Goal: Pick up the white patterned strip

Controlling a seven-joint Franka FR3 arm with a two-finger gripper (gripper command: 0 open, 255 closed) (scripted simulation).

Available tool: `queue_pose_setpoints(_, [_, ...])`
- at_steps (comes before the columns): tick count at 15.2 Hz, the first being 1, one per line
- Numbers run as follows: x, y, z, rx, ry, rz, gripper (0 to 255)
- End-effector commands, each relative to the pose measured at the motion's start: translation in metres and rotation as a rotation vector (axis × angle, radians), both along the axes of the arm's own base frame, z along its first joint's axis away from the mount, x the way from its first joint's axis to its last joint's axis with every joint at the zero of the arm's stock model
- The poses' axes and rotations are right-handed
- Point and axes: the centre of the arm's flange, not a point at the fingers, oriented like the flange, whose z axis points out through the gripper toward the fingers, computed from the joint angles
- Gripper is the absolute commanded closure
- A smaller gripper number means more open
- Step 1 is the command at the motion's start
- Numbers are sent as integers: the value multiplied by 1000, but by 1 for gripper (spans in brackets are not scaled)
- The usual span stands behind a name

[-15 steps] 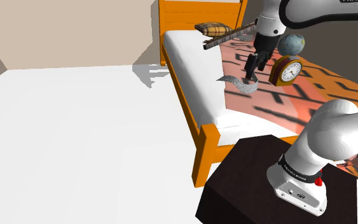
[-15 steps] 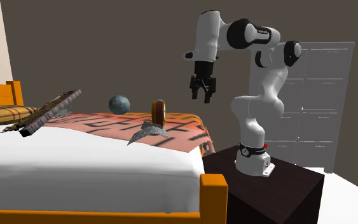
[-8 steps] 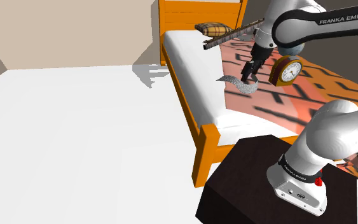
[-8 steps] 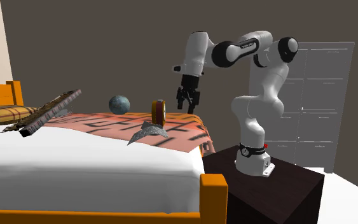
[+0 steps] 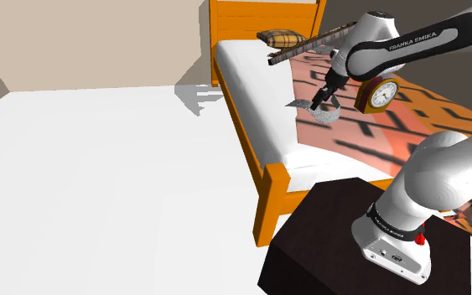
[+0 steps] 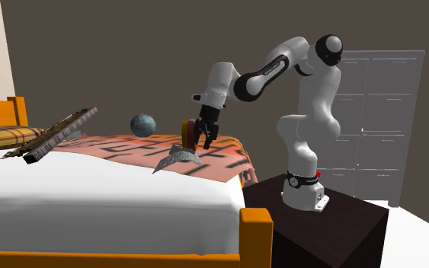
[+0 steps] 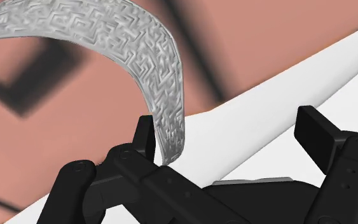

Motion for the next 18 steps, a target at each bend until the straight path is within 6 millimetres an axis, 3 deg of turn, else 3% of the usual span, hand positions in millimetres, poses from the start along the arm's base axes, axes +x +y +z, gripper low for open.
queue_pose_setpoints(1, [9,-18,-15,-5,-39,14,0])
queue_pose_setpoints(4, [23,-45,-35,-5,-90,33,0])
queue_pose_setpoints(13, [23,-45,-75,-5,-90,33,0])
queue_pose_setpoints(14, [23,-45,-75,-5,-90,33,255])
queue_pose_setpoints(18, [23,-45,-74,-5,-90,33,255])
